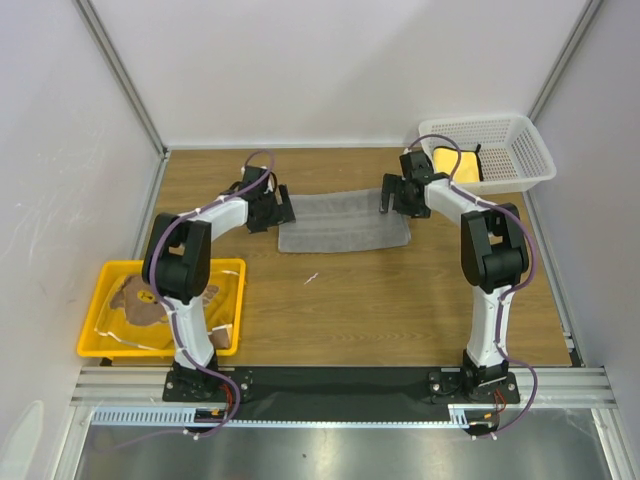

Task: Fold and stack the towels
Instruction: Neatly place the folded towel into the bin

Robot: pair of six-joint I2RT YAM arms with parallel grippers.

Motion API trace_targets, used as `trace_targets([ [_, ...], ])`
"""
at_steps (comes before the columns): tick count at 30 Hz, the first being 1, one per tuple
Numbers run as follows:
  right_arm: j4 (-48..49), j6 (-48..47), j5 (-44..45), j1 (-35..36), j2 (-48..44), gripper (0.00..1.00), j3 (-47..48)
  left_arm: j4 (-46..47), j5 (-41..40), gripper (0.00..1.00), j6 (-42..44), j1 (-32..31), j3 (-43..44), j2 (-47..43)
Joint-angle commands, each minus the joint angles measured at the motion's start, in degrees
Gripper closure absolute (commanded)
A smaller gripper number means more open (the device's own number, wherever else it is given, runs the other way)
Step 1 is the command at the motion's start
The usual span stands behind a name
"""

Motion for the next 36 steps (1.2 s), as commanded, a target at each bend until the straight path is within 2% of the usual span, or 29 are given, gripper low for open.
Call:
trace_targets([
  [1,0.8,-1.9,1.2,-0.4,-1.6,0.07,3.0,2.7,1.5,0.07,0.9,0.2,1.9,1.1],
  [3,-1.0,-1.0,0.3,-1.0,-0.6,0.08,3.6,2.9,1.5,0.07,1.1,0.2,1.8,1.5],
  [12,1.4,0.2,-4.2,-1.2,0.7,0.16,-0.7,4.0,2.7,0.09,1.8,-0.4,1.3,3.3],
  [18,2.0,1.2,-6.1,-1.0,3.3,0.23,-1.5,3.9,1.4,0.15,1.8,-1.0,0.9,3.9],
  [21,2.8,1.7,-7.5,-0.8,4.0,0.28,-2.1,3.6,0.7,0.25,1.9,-1.0,0.7,4.3],
  [23,3.4,1.9,-7.8,-0.7,4.4,0.30,-2.2,3.7,0.7,0.35,2.0,-1.0,0.5,4.4],
  [24,3.4,1.9,-8.4,-0.6,4.8,0.36,-2.1,3.7,0.8,0.43,2.0,-1.0,0.3,4.5],
  [26,3.4,2.2,-8.9,-0.4,5.3,0.42,-1.5,3.9,1.0,0.50,1.9,-1.0,0.1,4.7],
  [27,3.4,2.4,-9.5,-0.4,5.5,0.50,-1.5,3.9,1.0,0.56,2.0,-1.0,0.2,4.9],
  [29,3.7,2.7,-10.0,-0.4,5.6,0.58,-1.3,4.2,1.1,0.61,1.9,-1.0,0.0,5.0],
  [30,3.6,2.9,-10.6,-0.4,5.6,0.64,-1.2,4.5,1.4,0.70,1.9,-1.0,-0.2,5.1],
  [31,3.6,3.2,-11.0,-0.4,5.4,0.70,-1.0,5.0,1.4,0.74,1.8,-1.0,-0.2,5.1],
  [32,3.7,3.3,-11.2,-0.4,5.3,0.81,-0.8,5.3,1.6,0.85,1.8,-1.0,-0.2,5.3],
  [34,3.5,3.5,-11.3,-0.3,4.8,0.92,-0.1,5.9,2.0,0.99,1.8,-1.0,-0.2,5.6],
  [35,3.4,3.5,-11.2,-0.3,4.7,0.98,1.1,5.8,2.1,1.00,1.8,-1.0,0.1,5.6],
  [36,2.8,3.5,-11.0,-0.4,4.7,1.00,2.0,6.0,2.3,1.00,1.7,-1.0,0.2,5.6],
])
